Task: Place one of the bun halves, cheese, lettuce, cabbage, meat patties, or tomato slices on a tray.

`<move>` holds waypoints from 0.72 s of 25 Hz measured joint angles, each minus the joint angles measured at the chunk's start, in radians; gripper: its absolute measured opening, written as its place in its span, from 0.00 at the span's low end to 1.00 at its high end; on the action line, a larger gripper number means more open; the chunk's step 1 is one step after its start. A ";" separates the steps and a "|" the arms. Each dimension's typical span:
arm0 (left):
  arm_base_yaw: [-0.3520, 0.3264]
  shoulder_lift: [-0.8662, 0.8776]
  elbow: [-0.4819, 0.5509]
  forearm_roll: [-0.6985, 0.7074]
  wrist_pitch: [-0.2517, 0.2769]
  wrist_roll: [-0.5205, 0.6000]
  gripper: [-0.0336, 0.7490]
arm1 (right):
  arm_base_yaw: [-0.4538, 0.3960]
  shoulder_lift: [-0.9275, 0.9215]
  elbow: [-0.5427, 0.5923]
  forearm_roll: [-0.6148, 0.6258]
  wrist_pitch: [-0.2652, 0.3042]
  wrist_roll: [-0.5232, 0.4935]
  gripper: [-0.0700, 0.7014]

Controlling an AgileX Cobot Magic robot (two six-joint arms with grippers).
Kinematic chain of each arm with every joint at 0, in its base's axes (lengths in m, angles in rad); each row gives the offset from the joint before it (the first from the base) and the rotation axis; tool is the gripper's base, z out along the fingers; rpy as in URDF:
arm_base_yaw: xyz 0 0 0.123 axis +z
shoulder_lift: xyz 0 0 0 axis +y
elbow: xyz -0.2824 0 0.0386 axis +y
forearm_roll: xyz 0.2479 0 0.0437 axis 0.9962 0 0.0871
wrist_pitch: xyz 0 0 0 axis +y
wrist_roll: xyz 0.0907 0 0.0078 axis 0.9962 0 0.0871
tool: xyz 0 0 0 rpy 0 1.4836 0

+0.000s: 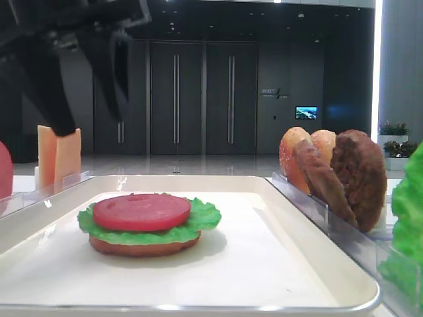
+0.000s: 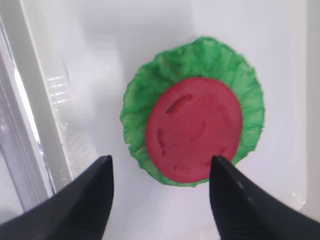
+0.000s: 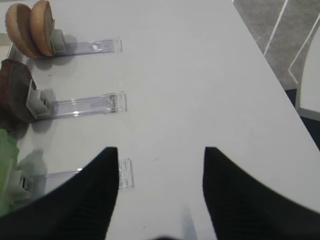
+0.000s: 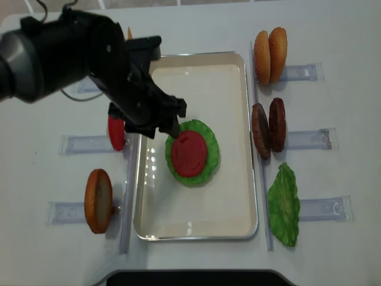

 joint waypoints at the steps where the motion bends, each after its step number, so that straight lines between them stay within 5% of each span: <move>1: 0.000 -0.010 -0.033 0.021 0.031 -0.019 0.64 | 0.000 0.000 0.000 0.000 0.000 0.000 0.57; 6: 0.000 -0.025 -0.218 0.106 0.182 -0.064 0.67 | 0.000 0.000 0.000 0.000 0.000 0.000 0.57; 11: 0.016 -0.026 -0.257 0.135 0.229 -0.085 0.71 | 0.000 0.000 0.000 0.000 0.000 0.000 0.57; 18: 0.270 -0.026 -0.258 0.184 0.317 -0.017 0.71 | 0.000 0.000 0.000 0.000 0.000 0.000 0.57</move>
